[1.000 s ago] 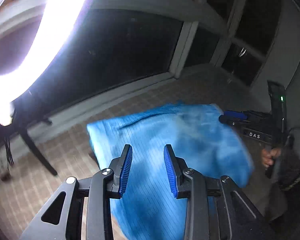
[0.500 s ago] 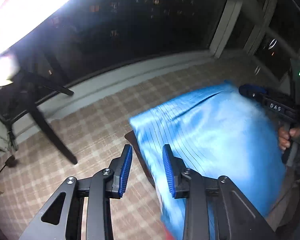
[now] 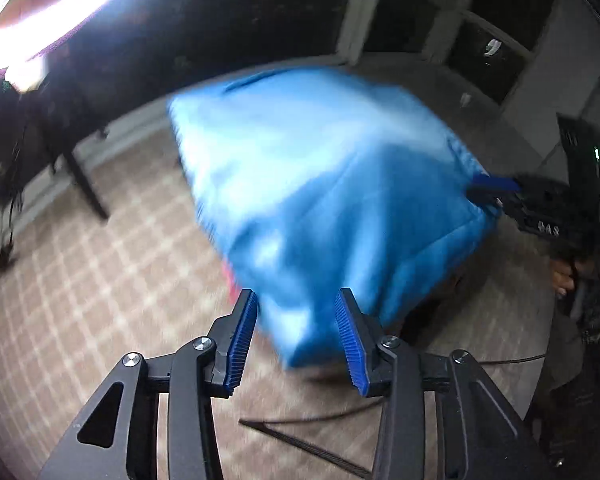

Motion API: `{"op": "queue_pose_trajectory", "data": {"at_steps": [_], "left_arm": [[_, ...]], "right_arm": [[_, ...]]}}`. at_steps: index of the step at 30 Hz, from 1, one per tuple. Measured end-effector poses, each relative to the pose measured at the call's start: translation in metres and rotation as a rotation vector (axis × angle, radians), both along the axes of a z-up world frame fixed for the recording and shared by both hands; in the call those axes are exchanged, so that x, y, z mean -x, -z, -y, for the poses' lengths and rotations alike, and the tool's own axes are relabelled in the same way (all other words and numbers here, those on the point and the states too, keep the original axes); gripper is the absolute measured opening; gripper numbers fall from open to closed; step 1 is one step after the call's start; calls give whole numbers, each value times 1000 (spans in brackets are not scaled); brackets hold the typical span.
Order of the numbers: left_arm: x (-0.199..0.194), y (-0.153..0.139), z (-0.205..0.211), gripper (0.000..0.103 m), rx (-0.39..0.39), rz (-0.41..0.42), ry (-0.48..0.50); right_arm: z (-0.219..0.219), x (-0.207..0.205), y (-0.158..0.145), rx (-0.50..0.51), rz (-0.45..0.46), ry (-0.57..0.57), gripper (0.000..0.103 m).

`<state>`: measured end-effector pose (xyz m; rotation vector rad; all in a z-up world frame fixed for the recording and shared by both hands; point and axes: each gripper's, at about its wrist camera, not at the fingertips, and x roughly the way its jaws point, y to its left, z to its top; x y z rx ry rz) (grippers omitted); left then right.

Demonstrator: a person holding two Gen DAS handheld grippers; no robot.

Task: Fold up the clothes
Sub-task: 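Lay the folded coat on top of the pile and open both grippers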

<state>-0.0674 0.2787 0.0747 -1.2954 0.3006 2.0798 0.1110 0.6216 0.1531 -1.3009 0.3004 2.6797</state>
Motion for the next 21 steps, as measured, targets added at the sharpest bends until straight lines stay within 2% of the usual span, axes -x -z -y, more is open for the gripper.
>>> {"op": "queue_pose_trajectory", "data": {"at_steps": [3, 6, 7, 9, 10, 12, 17, 20, 21], "left_arm": [[-19, -2, 30, 42, 52, -8, -67], [-42, -14, 67, 42, 46, -6, -133], [-50, -19, 77, 46, 38, -11, -153], [-65, -29, 93, 54, 21, -29, -181], [-71, -33, 98, 63, 9, -36, -183], [-83, -41, 107, 75, -15, -49, -188], [-113, -59, 129, 76, -65, -75, -181], [-132, -64, 140, 76, -86, -81, -154], [-138, -66, 144, 76, -92, -83, -145]], "right_arm": [[1, -30, 5, -23, 52, 11, 42], [4, -62, -3, -71, 96, 77, 42], [7, -72, -8, -77, 91, 98, 42], [15, -88, -20, -73, 64, 142, 48], [22, -96, -26, -66, 47, 164, 50], [42, -108, -40, -52, 18, 194, 54], [109, -130, -74, -68, -73, 233, 58], [151, -138, -89, -98, -114, 265, 68], [164, -140, -93, -98, -121, 273, 68]]}}
